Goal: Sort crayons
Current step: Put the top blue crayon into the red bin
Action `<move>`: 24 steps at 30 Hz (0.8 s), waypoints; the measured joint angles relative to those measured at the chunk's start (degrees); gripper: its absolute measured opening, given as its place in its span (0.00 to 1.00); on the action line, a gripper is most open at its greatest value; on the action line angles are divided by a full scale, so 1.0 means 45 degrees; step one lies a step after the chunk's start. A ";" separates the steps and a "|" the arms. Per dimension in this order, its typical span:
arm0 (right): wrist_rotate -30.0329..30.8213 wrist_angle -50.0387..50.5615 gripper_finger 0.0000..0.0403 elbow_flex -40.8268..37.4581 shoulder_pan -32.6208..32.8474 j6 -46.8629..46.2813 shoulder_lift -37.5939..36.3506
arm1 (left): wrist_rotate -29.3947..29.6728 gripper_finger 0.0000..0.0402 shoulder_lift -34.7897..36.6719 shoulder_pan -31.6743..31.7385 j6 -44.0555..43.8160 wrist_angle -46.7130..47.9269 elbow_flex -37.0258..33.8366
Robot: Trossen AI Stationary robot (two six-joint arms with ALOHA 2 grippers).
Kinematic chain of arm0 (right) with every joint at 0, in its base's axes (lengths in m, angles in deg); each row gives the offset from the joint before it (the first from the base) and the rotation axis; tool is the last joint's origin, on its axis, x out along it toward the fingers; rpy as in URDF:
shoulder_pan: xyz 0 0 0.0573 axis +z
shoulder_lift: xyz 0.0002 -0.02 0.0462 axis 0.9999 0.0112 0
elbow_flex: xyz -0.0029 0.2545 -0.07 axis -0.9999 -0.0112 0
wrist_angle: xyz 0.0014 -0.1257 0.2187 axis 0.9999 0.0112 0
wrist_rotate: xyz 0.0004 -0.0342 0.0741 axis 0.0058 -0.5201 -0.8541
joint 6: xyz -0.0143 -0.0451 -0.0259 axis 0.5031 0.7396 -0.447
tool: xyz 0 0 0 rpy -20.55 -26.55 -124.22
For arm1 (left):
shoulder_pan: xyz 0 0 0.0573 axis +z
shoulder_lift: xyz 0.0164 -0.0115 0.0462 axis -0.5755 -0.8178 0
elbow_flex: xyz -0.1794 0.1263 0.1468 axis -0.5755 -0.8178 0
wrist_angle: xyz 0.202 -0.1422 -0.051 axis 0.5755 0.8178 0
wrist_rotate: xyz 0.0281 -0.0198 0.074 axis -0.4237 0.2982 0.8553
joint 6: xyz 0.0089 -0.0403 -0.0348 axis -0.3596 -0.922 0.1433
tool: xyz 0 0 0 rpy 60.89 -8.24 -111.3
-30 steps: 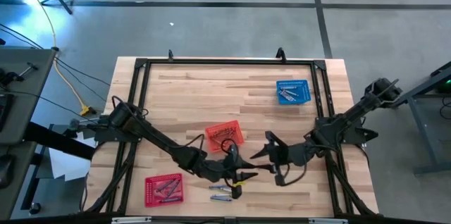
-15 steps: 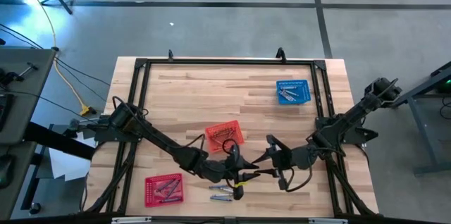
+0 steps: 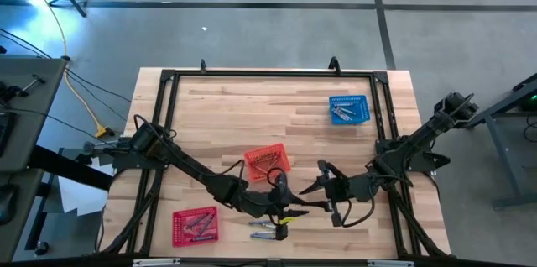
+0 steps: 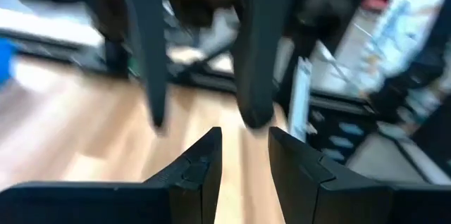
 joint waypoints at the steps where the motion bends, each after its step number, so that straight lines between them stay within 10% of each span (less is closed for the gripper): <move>1: 0.0000 0.0007 0.33 0.0000 0.0017 -0.0073 0.0000 | -0.0409 0.26 0.0000 0.0005 -0.0349 0.0302 0.0000; 24: 0.0000 0.0087 0.33 0.0000 0.0466 -0.1104 0.0000 | -0.3191 0.26 0.0000 -0.1756 -0.8232 0.6962 0.0000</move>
